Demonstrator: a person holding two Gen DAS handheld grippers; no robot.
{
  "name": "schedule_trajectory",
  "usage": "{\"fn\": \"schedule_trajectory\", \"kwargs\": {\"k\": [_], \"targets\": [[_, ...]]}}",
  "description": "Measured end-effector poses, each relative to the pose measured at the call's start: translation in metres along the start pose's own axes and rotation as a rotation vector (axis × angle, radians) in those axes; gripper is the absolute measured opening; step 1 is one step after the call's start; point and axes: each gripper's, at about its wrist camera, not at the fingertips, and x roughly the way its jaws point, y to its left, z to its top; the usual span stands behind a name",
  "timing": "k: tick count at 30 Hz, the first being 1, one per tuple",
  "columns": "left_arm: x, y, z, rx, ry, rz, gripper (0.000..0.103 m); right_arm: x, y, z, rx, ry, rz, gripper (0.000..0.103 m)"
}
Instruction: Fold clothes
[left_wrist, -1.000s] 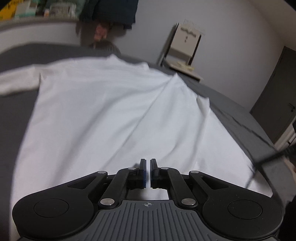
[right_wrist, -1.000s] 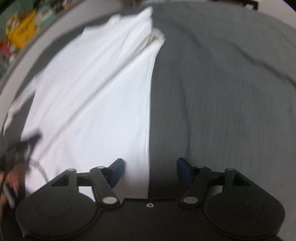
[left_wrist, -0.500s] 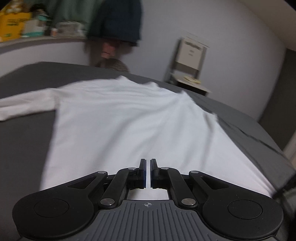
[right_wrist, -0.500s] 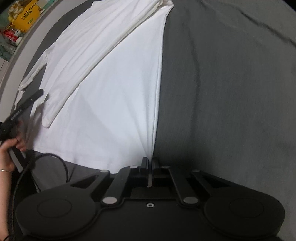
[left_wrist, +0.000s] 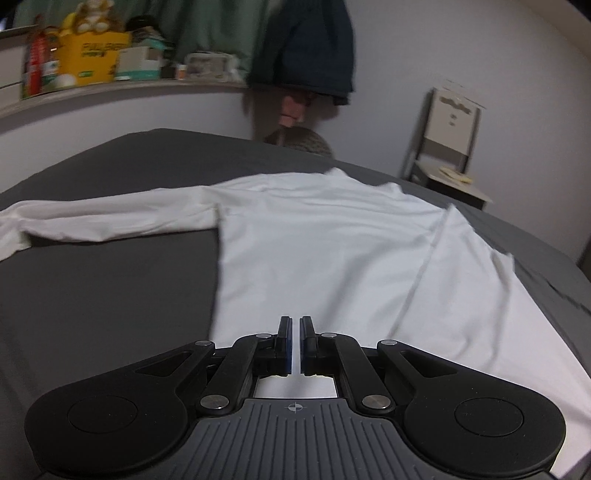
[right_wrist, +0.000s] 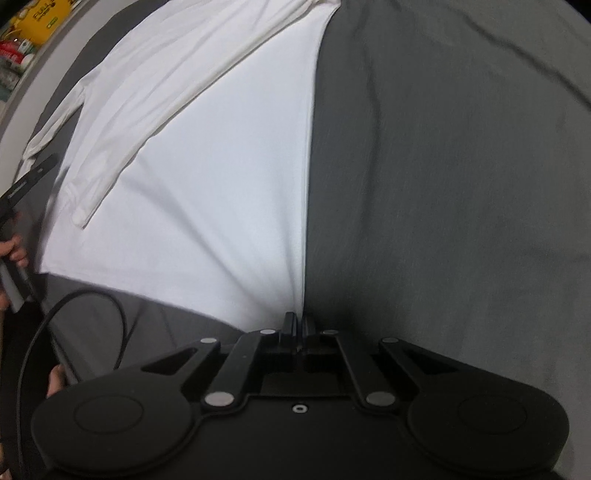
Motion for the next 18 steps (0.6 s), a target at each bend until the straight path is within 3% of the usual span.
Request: {"fn": "schedule_trajectory", "kwargs": {"k": [4,5,7,9,12,14,15,18], "targets": [[0.003,0.018,0.001,-0.073,0.010,0.066,0.003,0.010,-0.005,0.000,0.029,-0.015,0.006,0.005],[0.004,0.023,0.000,-0.095,0.015,0.078,0.003,0.011,-0.005,0.000,0.035,-0.021,0.014,0.011],[0.005,0.033,-0.002,-0.156,0.021,0.094,0.003,0.008,-0.003,-0.001,0.028,-0.026,0.026,0.027],[0.005,0.041,-0.004,-0.221,0.009,0.097,0.003,0.000,0.007,-0.003,-0.018,-0.056,-0.019,0.067],[0.006,0.051,-0.007,-0.328,-0.011,0.084,0.003,-0.020,0.048,-0.007,-0.192,-0.212,-0.140,0.069],[0.008,0.055,-0.010,-0.386,-0.021,0.073,0.003,-0.029,0.089,-0.013,-0.346,-0.341,-0.150,0.070],[0.010,0.056,-0.011,-0.408,-0.025,0.058,0.003,-0.032,0.110,-0.015,-0.415,-0.400,-0.138,0.071],[0.014,0.052,-0.011,-0.427,-0.043,-0.045,0.003,-0.013,0.174,-0.013,-0.569,-0.489,0.012,0.070]]}}
